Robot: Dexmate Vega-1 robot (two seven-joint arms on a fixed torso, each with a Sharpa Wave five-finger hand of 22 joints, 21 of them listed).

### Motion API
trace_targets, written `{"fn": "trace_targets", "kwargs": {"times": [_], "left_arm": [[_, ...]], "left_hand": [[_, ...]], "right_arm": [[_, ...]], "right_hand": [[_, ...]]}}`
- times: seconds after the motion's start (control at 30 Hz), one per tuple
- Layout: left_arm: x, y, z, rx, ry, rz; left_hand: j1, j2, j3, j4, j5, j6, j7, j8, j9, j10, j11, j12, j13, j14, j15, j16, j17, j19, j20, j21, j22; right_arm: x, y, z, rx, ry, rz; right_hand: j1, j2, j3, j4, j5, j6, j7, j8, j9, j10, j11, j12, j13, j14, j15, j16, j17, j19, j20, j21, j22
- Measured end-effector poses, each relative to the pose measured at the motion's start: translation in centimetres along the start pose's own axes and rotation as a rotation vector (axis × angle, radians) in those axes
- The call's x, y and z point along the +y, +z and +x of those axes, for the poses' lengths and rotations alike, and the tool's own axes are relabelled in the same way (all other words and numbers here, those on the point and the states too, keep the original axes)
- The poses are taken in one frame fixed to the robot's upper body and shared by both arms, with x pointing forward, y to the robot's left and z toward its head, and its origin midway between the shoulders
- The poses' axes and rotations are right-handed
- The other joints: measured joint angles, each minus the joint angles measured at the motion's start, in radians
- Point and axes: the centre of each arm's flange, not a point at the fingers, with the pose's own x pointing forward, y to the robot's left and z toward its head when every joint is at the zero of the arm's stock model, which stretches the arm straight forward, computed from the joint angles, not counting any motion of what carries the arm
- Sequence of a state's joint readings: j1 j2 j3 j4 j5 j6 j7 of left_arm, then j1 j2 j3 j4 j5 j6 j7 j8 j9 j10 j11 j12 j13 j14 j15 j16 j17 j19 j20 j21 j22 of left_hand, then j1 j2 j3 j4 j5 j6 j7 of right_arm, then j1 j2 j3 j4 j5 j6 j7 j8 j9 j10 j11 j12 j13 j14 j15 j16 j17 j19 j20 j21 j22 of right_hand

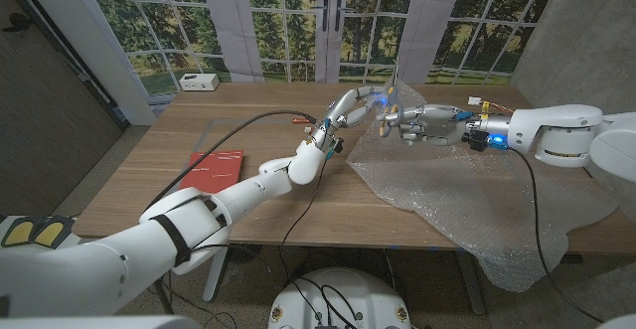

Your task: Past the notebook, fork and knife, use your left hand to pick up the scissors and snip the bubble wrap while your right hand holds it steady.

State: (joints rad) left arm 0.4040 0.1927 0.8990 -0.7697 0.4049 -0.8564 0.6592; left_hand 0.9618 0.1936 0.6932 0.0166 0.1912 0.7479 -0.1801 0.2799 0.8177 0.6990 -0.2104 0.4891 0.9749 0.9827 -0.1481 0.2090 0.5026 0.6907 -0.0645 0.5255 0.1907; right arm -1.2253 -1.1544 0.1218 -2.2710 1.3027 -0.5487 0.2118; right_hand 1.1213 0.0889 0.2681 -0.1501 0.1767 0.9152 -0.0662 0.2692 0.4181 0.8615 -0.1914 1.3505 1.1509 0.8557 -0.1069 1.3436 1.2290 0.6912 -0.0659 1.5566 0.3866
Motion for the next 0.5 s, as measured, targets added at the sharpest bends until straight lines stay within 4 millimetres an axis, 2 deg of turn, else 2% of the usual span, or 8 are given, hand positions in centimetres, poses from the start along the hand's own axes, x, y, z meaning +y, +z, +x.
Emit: {"fn": "trace_targets", "kwargs": {"times": [0.03,0.1,0.17,0.23,0.33,0.5], "left_arm": [[0.01,-0.01,-0.05,0.001,0.001,0.000],[0.00,0.04,-0.07,0.001,0.002,0.000],[0.07,0.07,-0.06,0.001,0.003,0.001],[0.10,0.13,-0.08,0.000,0.005,0.000],[0.13,0.19,-0.10,0.000,0.007,0.000],[0.26,0.27,-0.08,-0.003,0.010,-0.001]], "left_hand": [[0.000,0.000,0.000,0.000,0.000,0.000,0.000,0.000,0.000,0.000,0.000,0.000,0.000,0.000,0.000,0.000,0.000,0.000,0.000,0.000,0.000],[0.000,0.000,0.000,0.000,0.000,0.002,-0.002,0.000,0.000,0.000,0.000,0.000,0.000,0.000,0.000,0.000,0.000,0.000,0.000,0.002,0.000],[0.000,0.000,0.000,0.000,0.000,0.002,-0.002,0.000,0.000,0.000,0.000,0.000,0.000,0.000,0.000,0.000,0.000,0.000,0.000,0.004,0.000],[0.000,0.000,0.000,0.000,0.000,0.002,-0.002,0.000,0.000,0.001,-0.001,0.000,0.000,0.000,0.000,0.000,0.000,0.000,0.000,0.004,0.000],[0.000,0.000,0.000,0.000,0.000,0.002,-0.002,0.000,0.000,0.001,-0.001,0.000,0.000,0.000,0.000,0.000,0.000,0.000,0.000,0.004,0.000],[0.000,0.000,0.000,0.000,0.000,0.002,-0.002,-0.006,0.000,0.001,-0.001,0.000,0.000,0.000,0.000,0.000,0.000,0.000,0.000,0.004,0.000]], "right_arm": [[0.02,0.02,0.00,0.001,0.003,0.000],[0.06,-0.04,0.04,0.003,0.007,0.000],[0.11,-0.16,0.09,0.007,0.010,0.003],[0.16,-0.24,0.15,0.009,0.014,0.004],[0.25,-0.36,0.22,0.013,0.020,0.005],[0.36,-0.50,0.31,0.017,0.025,0.007]], "right_hand": [[0.026,0.015,0.000,0.000,0.000,0.024,-0.024,-0.003,0.001,0.008,-0.009,-0.001,-0.004,0.000,0.000,0.000,0.000,0.000,0.000,0.000,-0.002],[0.024,0.014,-0.003,0.003,0.001,0.030,-0.030,-0.020,0.003,0.004,-0.012,-0.005,-0.011,0.003,-0.003,0.001,0.000,0.001,0.000,0.000,-0.006],[-0.012,-0.013,-0.019,0.018,0.001,0.013,-0.013,-0.037,-0.004,0.004,-0.012,-0.009,-0.016,0.006,-0.006,0.007,0.000,0.013,0.002,-0.004,-0.014],[-0.043,-0.039,-0.036,0.023,0.001,0.004,0.010,-0.051,-0.009,0.005,-0.012,-0.014,-0.024,0.010,-0.003,0.007,0.000,0.019,-0.004,-0.004,-0.023],[-0.083,-0.068,-0.056,0.034,0.001,-0.023,0.022,-0.073,-0.024,0.006,-0.010,-0.031,-0.038,0.013,-0.002,0.007,0.000,0.033,-0.008,-0.012,-0.037],[-0.114,-0.078,-0.067,0.045,0.009,-0.040,0.028,-0.081,-0.042,0.006,-0.010,-0.040,-0.049,0.013,-0.002,0.014,0.000,0.042,-0.006,-0.012,-0.048]]}}
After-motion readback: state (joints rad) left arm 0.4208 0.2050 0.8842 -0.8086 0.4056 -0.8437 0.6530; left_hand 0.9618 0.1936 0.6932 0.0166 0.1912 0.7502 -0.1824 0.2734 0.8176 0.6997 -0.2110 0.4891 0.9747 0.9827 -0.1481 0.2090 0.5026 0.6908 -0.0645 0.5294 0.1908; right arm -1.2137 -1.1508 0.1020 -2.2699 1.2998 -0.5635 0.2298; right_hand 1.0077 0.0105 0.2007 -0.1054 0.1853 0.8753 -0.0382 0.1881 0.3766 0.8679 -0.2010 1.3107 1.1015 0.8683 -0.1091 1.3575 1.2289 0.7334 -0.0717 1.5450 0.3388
